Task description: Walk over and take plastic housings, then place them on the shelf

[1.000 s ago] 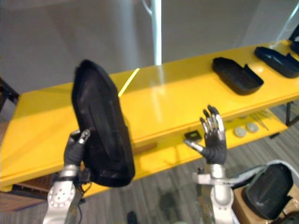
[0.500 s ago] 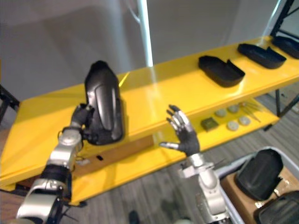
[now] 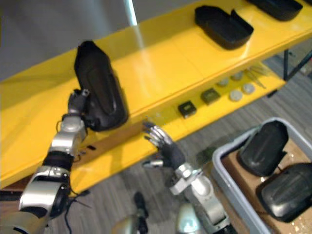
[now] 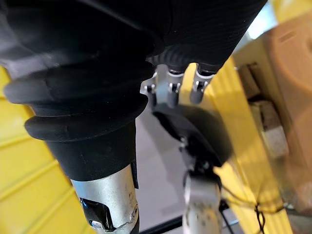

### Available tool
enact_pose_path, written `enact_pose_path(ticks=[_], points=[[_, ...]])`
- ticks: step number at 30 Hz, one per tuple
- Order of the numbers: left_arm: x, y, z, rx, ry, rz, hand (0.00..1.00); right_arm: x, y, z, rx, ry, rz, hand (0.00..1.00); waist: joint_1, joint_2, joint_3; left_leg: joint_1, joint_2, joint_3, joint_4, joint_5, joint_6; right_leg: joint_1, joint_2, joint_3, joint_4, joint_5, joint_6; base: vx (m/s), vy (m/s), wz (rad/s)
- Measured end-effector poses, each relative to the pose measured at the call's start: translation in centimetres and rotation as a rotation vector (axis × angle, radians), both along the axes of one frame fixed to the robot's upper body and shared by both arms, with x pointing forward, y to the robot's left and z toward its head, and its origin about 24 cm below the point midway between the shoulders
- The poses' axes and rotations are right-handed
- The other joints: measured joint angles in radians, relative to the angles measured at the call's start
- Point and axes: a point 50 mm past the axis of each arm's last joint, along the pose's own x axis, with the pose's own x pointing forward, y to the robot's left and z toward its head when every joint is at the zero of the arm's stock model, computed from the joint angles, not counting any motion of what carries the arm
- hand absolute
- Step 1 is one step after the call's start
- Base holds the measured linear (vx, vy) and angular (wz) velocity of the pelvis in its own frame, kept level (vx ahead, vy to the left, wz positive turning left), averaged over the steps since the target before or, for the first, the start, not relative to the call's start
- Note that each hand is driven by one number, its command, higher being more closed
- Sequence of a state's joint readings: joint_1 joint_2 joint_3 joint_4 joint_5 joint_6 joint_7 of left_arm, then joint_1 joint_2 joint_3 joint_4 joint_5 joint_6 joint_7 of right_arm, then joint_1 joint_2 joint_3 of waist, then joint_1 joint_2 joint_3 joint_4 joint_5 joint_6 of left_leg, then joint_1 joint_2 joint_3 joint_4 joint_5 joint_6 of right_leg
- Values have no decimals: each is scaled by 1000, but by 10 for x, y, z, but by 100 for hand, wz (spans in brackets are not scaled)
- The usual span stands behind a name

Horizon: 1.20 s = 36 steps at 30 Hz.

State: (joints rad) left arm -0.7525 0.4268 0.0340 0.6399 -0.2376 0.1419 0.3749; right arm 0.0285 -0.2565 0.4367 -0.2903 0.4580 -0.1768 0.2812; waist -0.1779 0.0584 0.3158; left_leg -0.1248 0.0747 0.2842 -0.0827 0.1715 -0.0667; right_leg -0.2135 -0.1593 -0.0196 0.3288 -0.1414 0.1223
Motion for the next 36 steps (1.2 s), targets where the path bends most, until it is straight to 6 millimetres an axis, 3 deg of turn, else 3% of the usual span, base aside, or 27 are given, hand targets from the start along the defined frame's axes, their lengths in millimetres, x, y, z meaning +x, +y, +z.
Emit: enact_pose_path(ticks=[7, 13, 17, 18, 20, 31, 36], points=[[-1, 9, 9, -49, -11, 110, 100, -16, 11, -2, 26, 22, 56, 0, -1, 2, 8, -4, 1, 29, 0, 3, 5, -24, 2, 22, 20, -2, 0, 56, -18, -7], [-2, 27, 29, 1, -19, 183, 100, -27, 19, -9, 41, 75, 84, 0, -1, 1, 12, -16, 3, 28, 0, 3, 6, -32, 4, 20, 16, -2, 0, 34, -12, 2], [2, 26, 48, 87, -28, 179, 100, -29, 23, -7, 66, 84, 96, 0, 3, 2, 43, -15, 5, 28, 1, 2, 7, -31, 3, 20, 18, 0, 2, 0, 0, 0], [3, 26, 52, 106, -32, 176, 0, -30, 23, -5, 70, 78, 97, 0, 3, 2, 55, -15, 5, 28, 1, 2, 7, -31, 2, 20, 18, 1, 4, 0, 0, 0], [6, 24, 64, 133, -34, 160, 0, -31, 23, -1, 90, 73, 105, 0, 3, 1, 88, -20, 5, 30, 1, 0, 10, -35, 1, 19, 17, 4, 5, -15, -6, 0], [11, 18, 103, 218, -46, 195, 0, -33, 28, -2, 89, 97, 100, 0, 13, 2, 90, -51, 3, 29, 1, 5, 14, -62, 4, 18, 13, 7, 7, 48, -15, 2], [11, 25, 97, 182, -8, 293, 0, -32, 25, -4, 77, 109, 79, 0, 14, 1, 90, -52, 7, 27, 1, 4, 14, -61, 3, 18, 12, 6, 6, 0, 0, 0]])
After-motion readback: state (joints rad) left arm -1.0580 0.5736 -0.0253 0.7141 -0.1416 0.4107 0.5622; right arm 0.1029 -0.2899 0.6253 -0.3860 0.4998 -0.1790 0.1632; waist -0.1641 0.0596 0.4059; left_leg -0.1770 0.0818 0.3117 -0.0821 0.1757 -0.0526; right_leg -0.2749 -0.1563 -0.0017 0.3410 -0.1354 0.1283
